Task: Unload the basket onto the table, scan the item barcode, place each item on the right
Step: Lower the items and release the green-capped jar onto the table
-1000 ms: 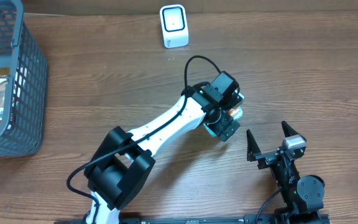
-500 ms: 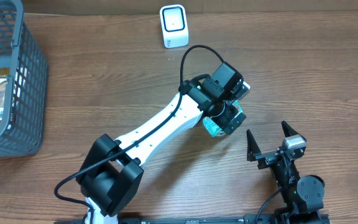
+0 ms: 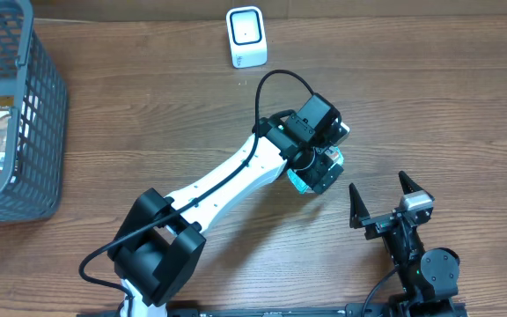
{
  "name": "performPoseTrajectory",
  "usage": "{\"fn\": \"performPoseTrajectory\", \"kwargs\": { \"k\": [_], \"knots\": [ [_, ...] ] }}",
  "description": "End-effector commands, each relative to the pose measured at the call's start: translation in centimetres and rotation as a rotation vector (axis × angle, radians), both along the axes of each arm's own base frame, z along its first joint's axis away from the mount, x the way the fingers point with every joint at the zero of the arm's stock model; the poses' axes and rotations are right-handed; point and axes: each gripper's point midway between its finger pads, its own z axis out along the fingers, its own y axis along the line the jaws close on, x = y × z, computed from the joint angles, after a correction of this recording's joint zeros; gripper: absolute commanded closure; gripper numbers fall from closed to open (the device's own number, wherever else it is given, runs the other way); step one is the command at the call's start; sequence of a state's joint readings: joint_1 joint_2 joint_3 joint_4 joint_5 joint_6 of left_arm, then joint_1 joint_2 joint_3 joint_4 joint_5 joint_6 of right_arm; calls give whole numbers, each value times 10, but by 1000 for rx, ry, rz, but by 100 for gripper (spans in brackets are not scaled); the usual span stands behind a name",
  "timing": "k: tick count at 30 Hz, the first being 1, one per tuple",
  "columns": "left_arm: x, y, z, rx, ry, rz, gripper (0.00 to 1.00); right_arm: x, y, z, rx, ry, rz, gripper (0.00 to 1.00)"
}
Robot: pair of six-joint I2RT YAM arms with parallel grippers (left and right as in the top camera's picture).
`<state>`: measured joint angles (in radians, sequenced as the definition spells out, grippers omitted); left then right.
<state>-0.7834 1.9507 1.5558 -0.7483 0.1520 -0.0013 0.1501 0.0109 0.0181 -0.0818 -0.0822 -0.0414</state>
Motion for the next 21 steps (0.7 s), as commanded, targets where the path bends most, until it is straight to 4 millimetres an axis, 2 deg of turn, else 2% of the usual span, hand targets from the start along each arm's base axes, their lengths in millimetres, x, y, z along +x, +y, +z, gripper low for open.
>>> {"fn": "performPoseTrajectory", "kwargs": {
  "k": [1, 9, 18, 20, 21],
  "knots": [
    [1, 3, -12, 22, 9, 2, 9, 0, 0, -2, -4, -4, 0, 0],
    [8, 1, -7, 11, -21, 10, 19, 0, 0, -2, -4, -4, 0, 0],
    [1, 6, -11, 38, 7, 8, 26, 0, 0, -2, -4, -4, 0, 0],
    [1, 7, -11, 41, 7, 8, 37, 0, 0, -2, -4, -4, 0, 0],
    [1, 7, -11, 41, 5, 9, 46, 0, 0, -2, -4, -4, 0, 0]
  ]
}}
